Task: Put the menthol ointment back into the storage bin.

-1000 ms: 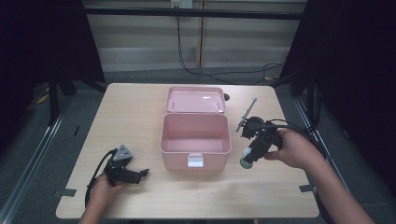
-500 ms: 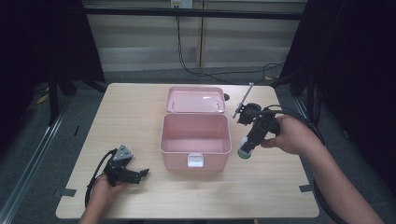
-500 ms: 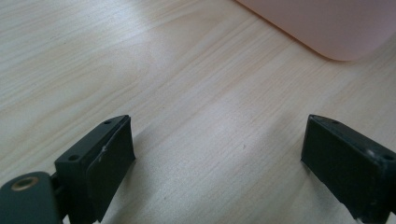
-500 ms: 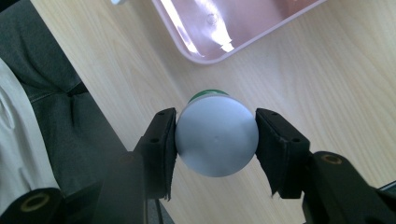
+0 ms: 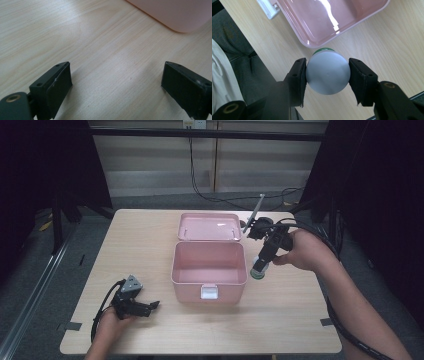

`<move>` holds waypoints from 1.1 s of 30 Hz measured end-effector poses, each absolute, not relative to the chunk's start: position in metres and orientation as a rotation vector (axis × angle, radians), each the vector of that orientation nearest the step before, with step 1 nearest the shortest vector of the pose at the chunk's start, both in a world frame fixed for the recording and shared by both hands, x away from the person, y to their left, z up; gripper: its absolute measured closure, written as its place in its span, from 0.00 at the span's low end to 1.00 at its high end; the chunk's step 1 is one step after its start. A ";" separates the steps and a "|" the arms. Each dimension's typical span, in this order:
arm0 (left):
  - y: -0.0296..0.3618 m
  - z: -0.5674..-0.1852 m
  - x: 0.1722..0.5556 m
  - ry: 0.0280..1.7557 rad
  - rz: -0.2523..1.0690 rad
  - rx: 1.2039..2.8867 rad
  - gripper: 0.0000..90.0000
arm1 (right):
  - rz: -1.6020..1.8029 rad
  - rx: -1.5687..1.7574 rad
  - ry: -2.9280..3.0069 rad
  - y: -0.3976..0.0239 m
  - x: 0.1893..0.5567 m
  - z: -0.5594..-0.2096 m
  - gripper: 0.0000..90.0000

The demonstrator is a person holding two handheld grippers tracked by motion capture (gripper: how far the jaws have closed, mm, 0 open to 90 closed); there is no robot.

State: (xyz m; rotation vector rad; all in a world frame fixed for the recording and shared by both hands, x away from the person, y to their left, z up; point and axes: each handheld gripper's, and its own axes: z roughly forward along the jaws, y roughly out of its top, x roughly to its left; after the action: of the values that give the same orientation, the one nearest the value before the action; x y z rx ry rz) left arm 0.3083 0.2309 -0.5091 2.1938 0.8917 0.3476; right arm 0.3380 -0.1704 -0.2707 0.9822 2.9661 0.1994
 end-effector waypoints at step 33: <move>0.231 -0.509 0.308 0.889 0.347 2.198 0.10 | 0.173 1.026 2.915 -0.104 0.400 -0.285 0.56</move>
State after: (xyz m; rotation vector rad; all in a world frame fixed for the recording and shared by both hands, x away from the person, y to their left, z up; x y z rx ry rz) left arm 0.3083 0.2310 -0.5090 2.1976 0.8890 0.3465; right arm 0.3998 -0.1039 -0.2853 1.0263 2.9150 0.1728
